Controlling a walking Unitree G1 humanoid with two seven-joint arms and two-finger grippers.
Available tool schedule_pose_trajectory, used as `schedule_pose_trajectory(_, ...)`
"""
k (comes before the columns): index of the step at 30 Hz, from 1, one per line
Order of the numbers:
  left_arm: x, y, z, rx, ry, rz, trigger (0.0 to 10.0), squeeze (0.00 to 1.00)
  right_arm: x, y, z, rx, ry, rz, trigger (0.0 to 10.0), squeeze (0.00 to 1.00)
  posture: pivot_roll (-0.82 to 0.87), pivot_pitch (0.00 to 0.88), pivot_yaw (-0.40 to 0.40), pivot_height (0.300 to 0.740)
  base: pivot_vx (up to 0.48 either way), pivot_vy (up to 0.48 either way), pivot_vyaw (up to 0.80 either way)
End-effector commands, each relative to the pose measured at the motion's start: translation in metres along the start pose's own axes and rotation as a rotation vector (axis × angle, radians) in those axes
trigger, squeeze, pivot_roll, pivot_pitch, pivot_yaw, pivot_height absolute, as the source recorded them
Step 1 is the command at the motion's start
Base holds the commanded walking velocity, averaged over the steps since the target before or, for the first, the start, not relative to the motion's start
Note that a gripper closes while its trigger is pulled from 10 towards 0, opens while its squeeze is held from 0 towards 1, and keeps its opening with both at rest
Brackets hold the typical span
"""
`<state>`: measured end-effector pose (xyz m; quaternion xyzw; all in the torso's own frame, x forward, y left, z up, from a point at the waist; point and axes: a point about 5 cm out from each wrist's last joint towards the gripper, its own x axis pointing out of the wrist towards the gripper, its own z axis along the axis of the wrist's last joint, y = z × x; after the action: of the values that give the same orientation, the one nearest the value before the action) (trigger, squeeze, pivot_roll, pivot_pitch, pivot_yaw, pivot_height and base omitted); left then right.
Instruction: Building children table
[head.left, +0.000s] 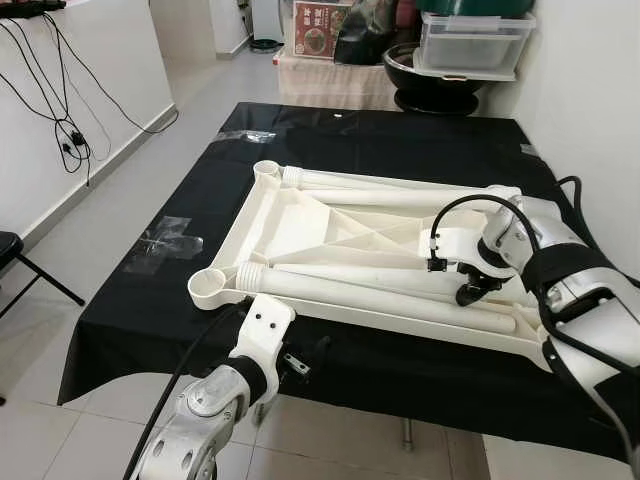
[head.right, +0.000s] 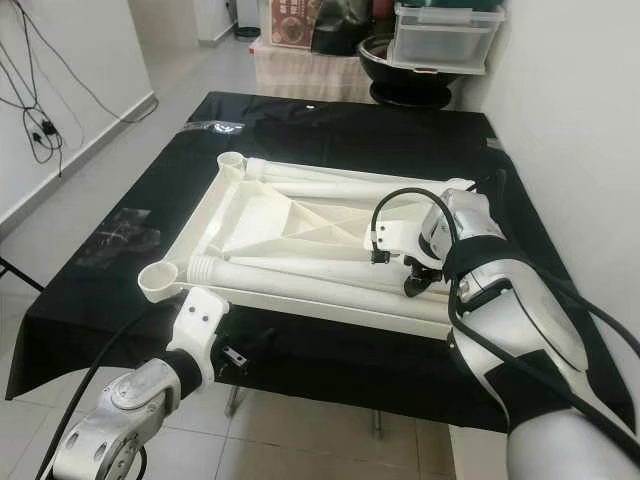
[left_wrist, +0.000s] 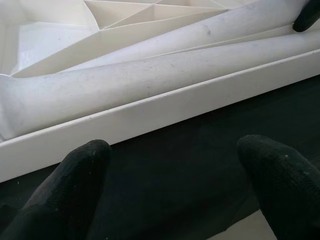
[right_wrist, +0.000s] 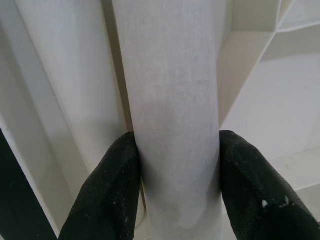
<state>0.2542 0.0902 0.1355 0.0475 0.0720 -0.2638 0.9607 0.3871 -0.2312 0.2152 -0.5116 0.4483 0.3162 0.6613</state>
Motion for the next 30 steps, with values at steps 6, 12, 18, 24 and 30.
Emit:
schedule_pose_trajectory(6, -0.001, -0.002, 0.000, 0.012, 0.009, 0.010, 10.0, 0.00, -0.029, -0.020, 0.012, 0.132, -0.213, -0.105, 0.0, 0.00, -0.01, 0.101, -0.056, 0.740, 0.000, 0.000, 0.00)
schedule_pose_trajectory(12, 0.001, 0.003, 0.005, 0.039, -0.007, 0.025, 10.0, 0.00, -0.054, -0.031, 0.011, 0.155, -0.322, -0.129, 3.5, 0.00, -0.01, 0.097, -0.051, 0.740, 0.000, 0.000, 0.00)
schedule_pose_trajectory(18, 0.003, 0.009, 0.009, 0.053, -0.018, 0.034, 10.0, 0.00, -0.066, -0.037, 0.002, 0.161, -0.344, -0.166, 10.0, 0.00, -0.02, 0.092, -0.042, 0.740, 0.000, 0.000, 0.00)
schedule_pose_trajectory(24, 0.008, 0.019, 0.034, 0.011, -0.122, 0.036, 10.0, 0.00, -0.073, -0.039, 0.014, 0.218, -0.500, -0.163, 10.0, 0.00, -0.02, 0.085, -0.040, 0.740, 0.000, 0.000, 0.00)
schedule_pose_trajectory(30, 0.009, 0.040, 0.086, -0.119, -0.349, 0.023, 10.0, 0.00, -0.070, -0.035, 0.046, 0.391, -0.779, -0.085, 10.0, 0.00, -0.01, 0.081, -0.036, 0.740, 0.000, 0.000, 0.00)
